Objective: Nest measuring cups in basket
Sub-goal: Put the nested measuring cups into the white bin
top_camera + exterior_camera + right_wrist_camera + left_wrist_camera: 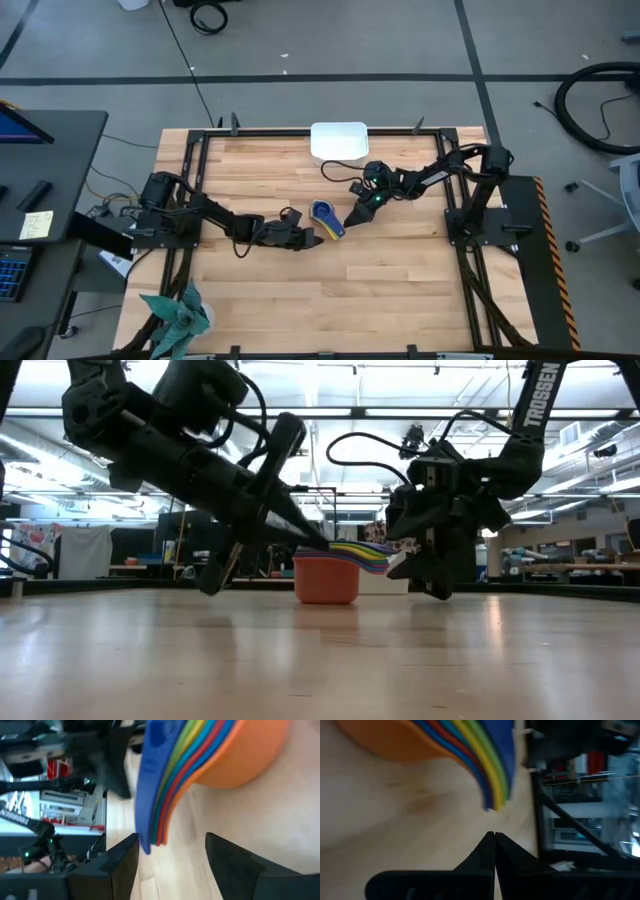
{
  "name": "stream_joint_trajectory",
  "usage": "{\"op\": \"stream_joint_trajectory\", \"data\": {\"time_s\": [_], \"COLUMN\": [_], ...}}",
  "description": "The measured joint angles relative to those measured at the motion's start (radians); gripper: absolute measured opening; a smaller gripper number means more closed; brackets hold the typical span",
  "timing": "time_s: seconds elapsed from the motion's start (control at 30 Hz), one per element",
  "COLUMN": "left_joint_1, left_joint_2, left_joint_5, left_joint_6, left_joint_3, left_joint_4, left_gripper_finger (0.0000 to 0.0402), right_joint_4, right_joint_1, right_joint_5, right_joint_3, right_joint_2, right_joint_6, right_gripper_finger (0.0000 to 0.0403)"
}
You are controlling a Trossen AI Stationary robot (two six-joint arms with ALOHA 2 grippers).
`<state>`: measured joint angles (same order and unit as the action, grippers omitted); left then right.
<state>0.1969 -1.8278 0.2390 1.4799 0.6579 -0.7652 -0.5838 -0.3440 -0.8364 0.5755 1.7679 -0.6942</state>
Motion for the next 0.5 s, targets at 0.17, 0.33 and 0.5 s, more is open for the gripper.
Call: {"op": "stream_joint_trajectory", "data": {"time_s": [0.17,0.33,0.5], "left_joint_1": [-0.025,-0.06,-0.096], "left_joint_2": [0.0,0.0,-0.008], "left_joint_5": [0.0,-0.001,-0.007], "left_joint_6": [-0.001,-0.039,-0.06], "left_joint_3": [0.0,0.0,0.001], "left_joint_4": [0.053,0.053,0.063], "left_gripper_finger": [0.0007,0.0006,0.0005], "right_joint_4": [-0.032,-0.058,-0.06], "right_joint_1": [0.024,0.043,0.05], "right_joint_5": [0.0,0.01,0.025], "right_joint_3": [0.0,0.0,0.0], "right_joint_2": [0.0,-0.001,-0.001], "right_joint_6": [0.024,0.024,0.024], "right_gripper_finger": [0.023,0.0229,0.0229]}}
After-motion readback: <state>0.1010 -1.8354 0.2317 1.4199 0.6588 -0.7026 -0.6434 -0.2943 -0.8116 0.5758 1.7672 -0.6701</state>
